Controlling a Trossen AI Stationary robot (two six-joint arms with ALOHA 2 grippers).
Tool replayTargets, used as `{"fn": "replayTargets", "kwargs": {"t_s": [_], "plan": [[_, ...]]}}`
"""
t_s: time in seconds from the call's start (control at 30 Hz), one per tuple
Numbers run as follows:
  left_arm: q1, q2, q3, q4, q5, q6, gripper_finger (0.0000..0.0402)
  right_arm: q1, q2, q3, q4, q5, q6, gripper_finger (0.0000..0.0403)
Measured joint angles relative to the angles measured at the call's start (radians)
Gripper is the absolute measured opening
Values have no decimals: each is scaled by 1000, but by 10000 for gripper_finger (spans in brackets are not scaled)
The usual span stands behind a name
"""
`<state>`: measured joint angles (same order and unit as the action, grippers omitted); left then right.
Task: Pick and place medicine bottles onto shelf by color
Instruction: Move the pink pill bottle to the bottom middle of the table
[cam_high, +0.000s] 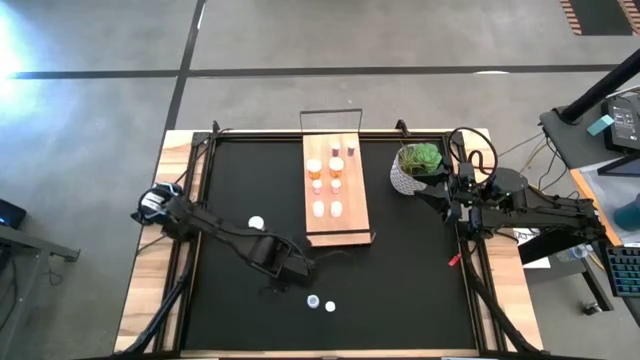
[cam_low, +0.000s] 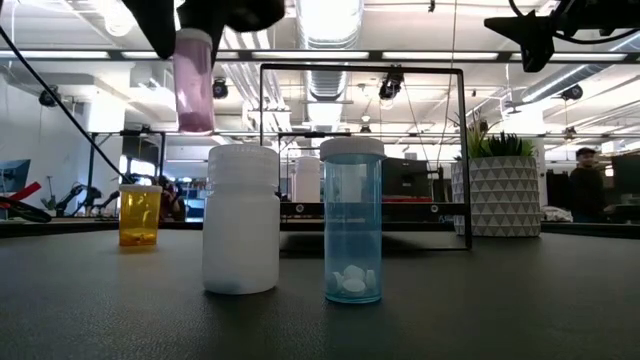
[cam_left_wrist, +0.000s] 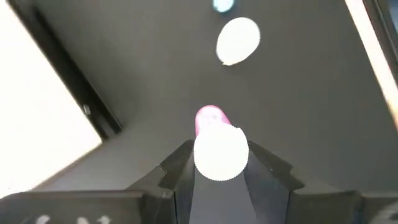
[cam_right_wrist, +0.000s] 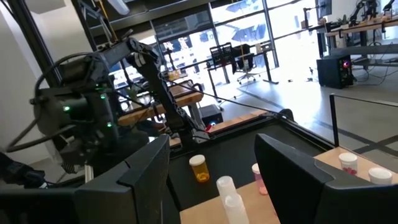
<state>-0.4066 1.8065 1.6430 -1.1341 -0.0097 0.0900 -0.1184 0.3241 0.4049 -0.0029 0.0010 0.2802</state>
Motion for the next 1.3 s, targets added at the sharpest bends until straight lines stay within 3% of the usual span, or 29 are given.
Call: {"fn": "replayTargets", "kwargs": {"t_s": [0.27, 0.53, 0.93, 1.3], "plan": [[-14, 22, 7, 17, -31, 320, 105, 0, 0, 0, 0, 0, 0, 226], [-18, 118, 10, 33, -27, 518, 105, 0, 0, 0, 0, 0, 0, 226], [0, 202, 22, 58, -39, 653, 105, 0, 0, 0, 0, 0, 0, 226], [12, 204, -1, 85, -42, 684, 105, 0, 0, 0, 0, 0, 0, 226]]}}
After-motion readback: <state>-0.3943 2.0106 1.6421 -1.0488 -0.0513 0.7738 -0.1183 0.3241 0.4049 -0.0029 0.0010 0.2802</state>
